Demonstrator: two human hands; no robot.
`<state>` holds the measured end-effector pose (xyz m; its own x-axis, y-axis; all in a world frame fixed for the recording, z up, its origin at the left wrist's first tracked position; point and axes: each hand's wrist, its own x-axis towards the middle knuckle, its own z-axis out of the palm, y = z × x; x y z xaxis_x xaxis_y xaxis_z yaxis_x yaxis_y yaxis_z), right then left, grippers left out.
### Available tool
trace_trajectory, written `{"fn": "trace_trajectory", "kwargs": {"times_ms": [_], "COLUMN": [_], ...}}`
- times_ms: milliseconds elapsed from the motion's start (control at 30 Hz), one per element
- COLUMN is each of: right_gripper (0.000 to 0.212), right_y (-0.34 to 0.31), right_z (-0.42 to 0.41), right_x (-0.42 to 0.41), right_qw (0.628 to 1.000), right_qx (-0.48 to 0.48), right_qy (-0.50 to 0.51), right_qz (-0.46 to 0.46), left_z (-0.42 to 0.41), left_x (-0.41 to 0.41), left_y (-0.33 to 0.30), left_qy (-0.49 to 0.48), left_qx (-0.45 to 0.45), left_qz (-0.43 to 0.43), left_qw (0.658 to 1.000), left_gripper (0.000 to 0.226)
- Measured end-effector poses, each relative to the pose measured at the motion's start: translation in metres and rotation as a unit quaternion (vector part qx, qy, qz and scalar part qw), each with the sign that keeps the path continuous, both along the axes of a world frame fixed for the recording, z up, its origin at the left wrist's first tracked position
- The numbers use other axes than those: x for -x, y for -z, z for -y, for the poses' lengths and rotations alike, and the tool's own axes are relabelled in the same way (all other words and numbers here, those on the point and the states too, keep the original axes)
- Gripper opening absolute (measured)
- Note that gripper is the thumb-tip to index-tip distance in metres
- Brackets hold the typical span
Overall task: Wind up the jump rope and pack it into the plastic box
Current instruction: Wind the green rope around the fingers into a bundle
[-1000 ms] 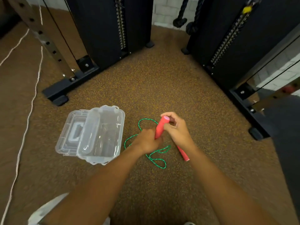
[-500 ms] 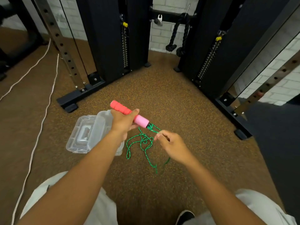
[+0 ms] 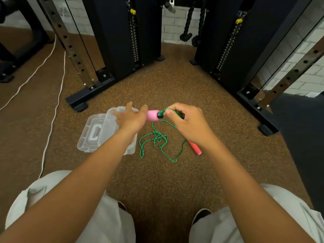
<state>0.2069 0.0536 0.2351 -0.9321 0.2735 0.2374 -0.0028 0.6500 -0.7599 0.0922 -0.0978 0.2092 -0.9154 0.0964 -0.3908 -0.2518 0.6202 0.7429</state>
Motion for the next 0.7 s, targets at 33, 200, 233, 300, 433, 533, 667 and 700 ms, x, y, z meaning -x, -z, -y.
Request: {"fn": "trace_trajectory", "kwargs": {"times_ms": [33, 200, 233, 300, 433, 533, 667, 700], "right_gripper": [0.014, 0.010, 0.009, 0.008, 0.014, 0.014, 0.013, 0.010], "right_y": [-0.002, -0.012, -0.013, -0.017, -0.030, -0.040, -0.045, -0.044], "right_z": [0.000, -0.003, -0.004, -0.010, -0.021, -0.025, -0.036, -0.036], "right_x": [0.000, 0.000, -0.001, -0.003, -0.010, -0.018, -0.025, -0.025], "right_qw": [1.000, 0.999, 0.999, 0.999, 0.996, 0.990, 0.990, 0.993], "right_qx": [-0.001, -0.006, -0.001, 0.028, 0.072, 0.112, 0.118, 0.101], "right_qy": [-0.004, -0.032, -0.035, -0.037, -0.042, -0.074, -0.056, -0.046], "right_qz": [-0.003, -0.010, -0.012, -0.016, 0.012, 0.049, 0.049, 0.045], "left_z": [0.001, 0.002, 0.002, 0.000, 0.003, 0.009, 0.018, 0.019], "left_x": [-0.008, -0.037, -0.042, -0.048, -0.054, -0.050, -0.046, -0.046], "left_y": [-0.010, -0.048, -0.052, -0.054, -0.052, -0.052, -0.057, -0.059], "left_qy": [0.020, 0.210, 0.249, 0.286, 0.253, 0.253, 0.270, 0.279], "left_qx": [0.010, -0.253, -0.292, -0.311, -0.292, -0.294, -0.313, -0.309], "left_qz": [-0.034, -0.149, -0.116, -0.075, -0.027, 0.044, 0.091, 0.097], "left_qw": [0.999, 0.932, 0.916, 0.903, 0.922, 0.921, 0.906, 0.904], "left_gripper": [0.063, 0.033, 0.032, 0.031, 0.022, 0.017, 0.020, 0.020]}}
